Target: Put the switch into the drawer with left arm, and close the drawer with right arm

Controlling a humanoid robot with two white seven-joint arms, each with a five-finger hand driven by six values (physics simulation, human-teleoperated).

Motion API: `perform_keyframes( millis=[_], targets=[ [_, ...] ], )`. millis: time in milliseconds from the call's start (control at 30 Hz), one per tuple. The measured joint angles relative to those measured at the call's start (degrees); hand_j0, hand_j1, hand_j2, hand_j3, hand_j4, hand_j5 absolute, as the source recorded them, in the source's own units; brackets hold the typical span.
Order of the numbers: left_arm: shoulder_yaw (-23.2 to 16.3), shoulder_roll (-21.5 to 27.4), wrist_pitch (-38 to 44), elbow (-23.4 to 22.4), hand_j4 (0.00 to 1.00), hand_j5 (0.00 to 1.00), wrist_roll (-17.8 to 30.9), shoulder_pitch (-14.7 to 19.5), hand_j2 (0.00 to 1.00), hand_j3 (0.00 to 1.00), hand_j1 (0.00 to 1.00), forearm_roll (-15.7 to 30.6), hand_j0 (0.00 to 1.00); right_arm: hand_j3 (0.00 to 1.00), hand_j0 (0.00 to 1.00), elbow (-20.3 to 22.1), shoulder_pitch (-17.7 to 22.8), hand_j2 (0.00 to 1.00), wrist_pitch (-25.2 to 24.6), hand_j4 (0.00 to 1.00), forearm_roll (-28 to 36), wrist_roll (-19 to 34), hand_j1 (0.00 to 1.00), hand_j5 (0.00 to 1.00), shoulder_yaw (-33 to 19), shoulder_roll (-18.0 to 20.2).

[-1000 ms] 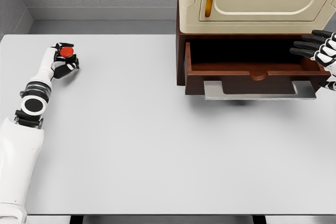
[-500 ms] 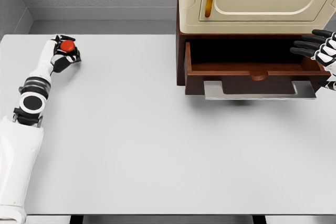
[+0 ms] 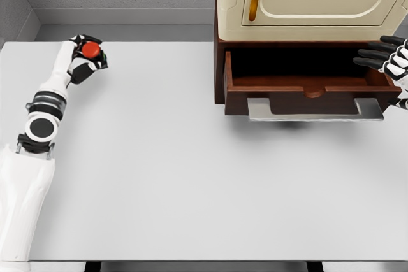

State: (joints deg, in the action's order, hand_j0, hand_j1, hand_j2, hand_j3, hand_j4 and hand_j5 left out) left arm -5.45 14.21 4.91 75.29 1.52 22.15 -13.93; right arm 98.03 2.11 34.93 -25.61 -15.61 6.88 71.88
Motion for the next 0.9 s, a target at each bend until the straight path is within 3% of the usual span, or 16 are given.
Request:
perform_keyframes(
  millis=[533, 900],
  targets=[
    [-3.55, 0.50, 0.03, 10.02, 0.45, 0.45, 0.34, -3.95, 0.45, 0.45, 0.45, 0.32, 0.45, 1.00, 1.00, -0.22, 0.00, 1.00, 0.00, 1.00, 0.00, 0.01, 1.00, 1.00, 0.00, 0.00],
    [-7.07, 4.71, -3.70, 15.21, 0.45, 0.45, 2.70, -5.45, 0.45, 0.45, 0.45, 4.59, 0.45, 1.00, 1.00, -0.59, 0.00, 1.00, 0.00, 1.00, -0.04, 0.04, 1.00, 1.00, 0.00, 0.00]
  ],
)
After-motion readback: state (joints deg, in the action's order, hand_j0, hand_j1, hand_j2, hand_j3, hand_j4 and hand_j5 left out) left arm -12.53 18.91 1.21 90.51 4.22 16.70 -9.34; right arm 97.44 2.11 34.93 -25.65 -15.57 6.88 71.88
